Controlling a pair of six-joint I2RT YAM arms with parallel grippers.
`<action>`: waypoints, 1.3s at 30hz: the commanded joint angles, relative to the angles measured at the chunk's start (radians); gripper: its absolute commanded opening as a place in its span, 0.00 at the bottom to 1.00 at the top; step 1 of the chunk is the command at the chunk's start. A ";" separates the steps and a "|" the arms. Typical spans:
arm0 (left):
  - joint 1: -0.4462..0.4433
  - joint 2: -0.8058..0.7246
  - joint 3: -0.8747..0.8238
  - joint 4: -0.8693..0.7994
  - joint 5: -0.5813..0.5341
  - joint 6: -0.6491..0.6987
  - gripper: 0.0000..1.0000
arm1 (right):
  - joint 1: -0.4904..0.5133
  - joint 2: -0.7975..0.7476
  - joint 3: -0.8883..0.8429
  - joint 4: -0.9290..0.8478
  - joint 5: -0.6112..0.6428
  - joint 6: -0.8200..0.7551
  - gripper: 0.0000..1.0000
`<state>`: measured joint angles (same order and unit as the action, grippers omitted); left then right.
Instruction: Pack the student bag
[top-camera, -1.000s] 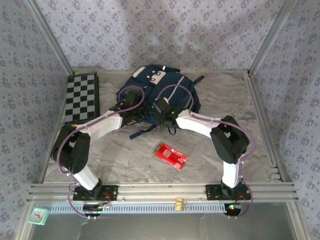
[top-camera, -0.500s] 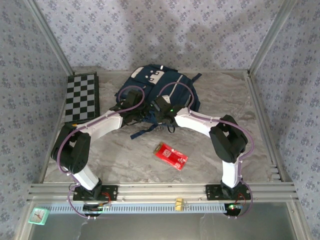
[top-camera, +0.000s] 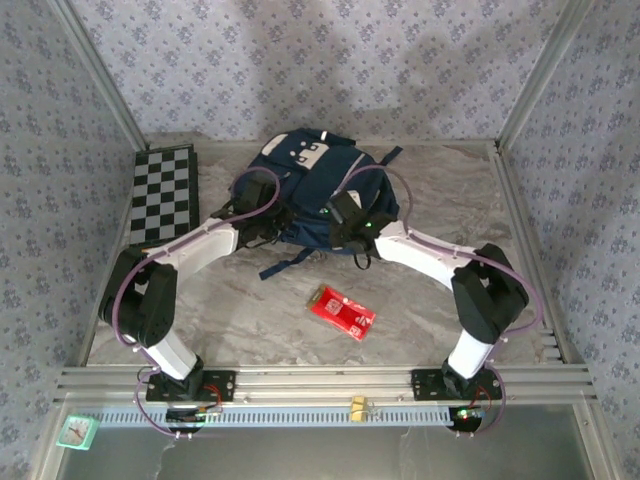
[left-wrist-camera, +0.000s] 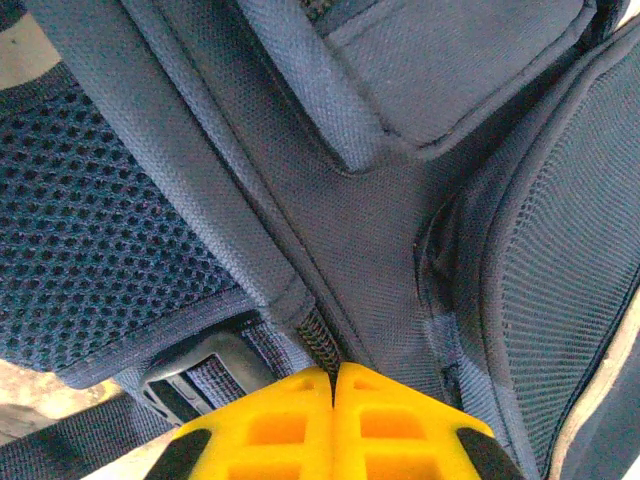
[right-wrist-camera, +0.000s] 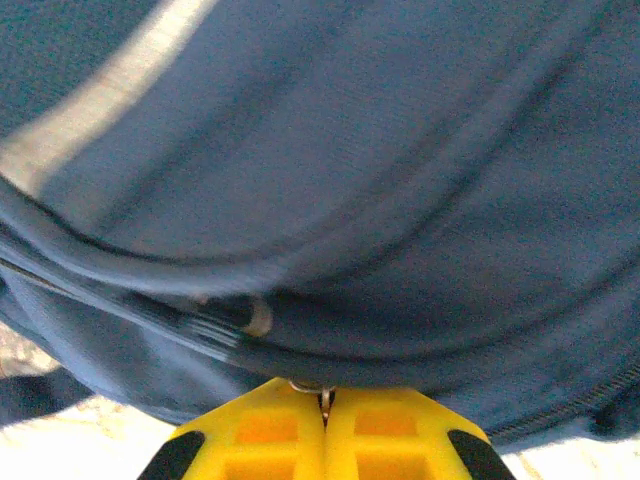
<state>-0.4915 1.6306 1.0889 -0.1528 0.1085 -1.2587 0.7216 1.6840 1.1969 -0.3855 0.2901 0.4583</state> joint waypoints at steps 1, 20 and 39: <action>0.066 -0.006 0.044 -0.075 -0.039 0.069 0.00 | -0.013 -0.064 -0.062 -0.018 -0.113 -0.090 0.00; 0.106 0.035 0.046 -0.056 0.031 0.118 0.00 | -0.027 0.120 0.065 0.058 -0.258 -0.155 0.14; 0.116 0.041 0.070 -0.081 0.023 0.154 0.00 | -0.022 0.047 0.013 0.038 -0.137 -0.200 0.00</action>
<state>-0.3927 1.6581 1.1202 -0.2321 0.1574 -1.1423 0.7044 1.8202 1.2312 -0.3252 0.0711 0.2787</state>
